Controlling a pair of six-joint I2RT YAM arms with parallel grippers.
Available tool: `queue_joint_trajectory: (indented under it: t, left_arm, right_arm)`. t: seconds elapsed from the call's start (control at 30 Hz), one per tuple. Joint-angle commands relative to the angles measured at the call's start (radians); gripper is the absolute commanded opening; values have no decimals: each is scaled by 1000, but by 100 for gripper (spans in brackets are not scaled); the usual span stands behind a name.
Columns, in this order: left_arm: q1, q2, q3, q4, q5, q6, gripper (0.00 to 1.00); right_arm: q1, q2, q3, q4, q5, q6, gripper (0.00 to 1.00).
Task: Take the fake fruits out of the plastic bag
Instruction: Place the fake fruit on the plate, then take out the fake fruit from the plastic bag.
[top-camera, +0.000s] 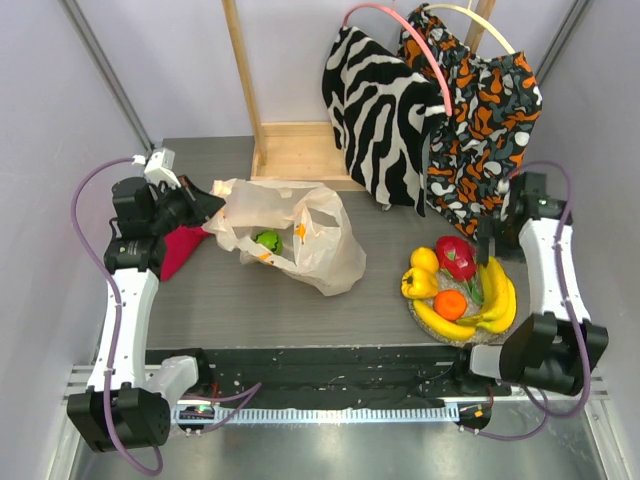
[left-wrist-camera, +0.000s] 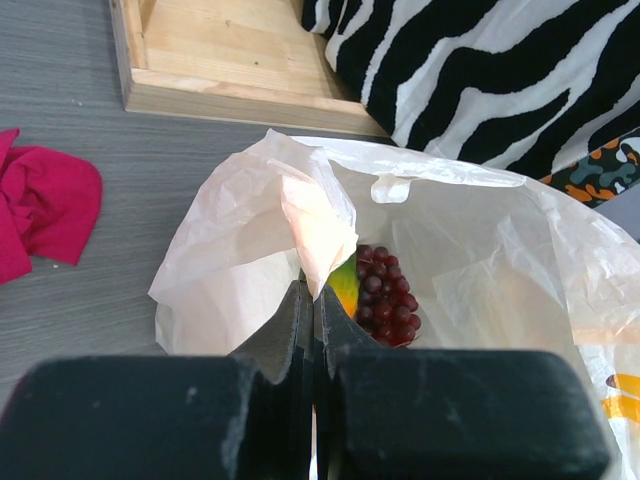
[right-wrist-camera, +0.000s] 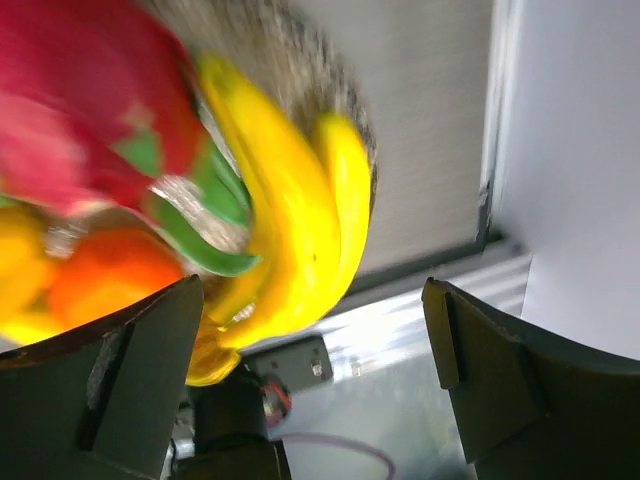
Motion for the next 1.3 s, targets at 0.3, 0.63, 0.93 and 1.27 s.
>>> queue_joint_trajectory:
  t: [0.3, 0.63, 0.93, 1.27]
  left_arm:
    - [-5, -63, 81, -236, 48, 186, 0]
    - [-5, -155, 47, -313, 65, 202, 0]
    - [-5, -219, 38, -366, 31, 206, 0]
    - [-3, -268, -25, -408, -12, 94, 0]
  right_arm:
    - [559, -95, 614, 184, -656, -14, 83]
    - [1022, 348, 925, 422, -627, -127, 60]
    - [1182, 162, 287, 434, -507, -262, 49]
    - [1187, 164, 193, 546, -334, -307, 63]
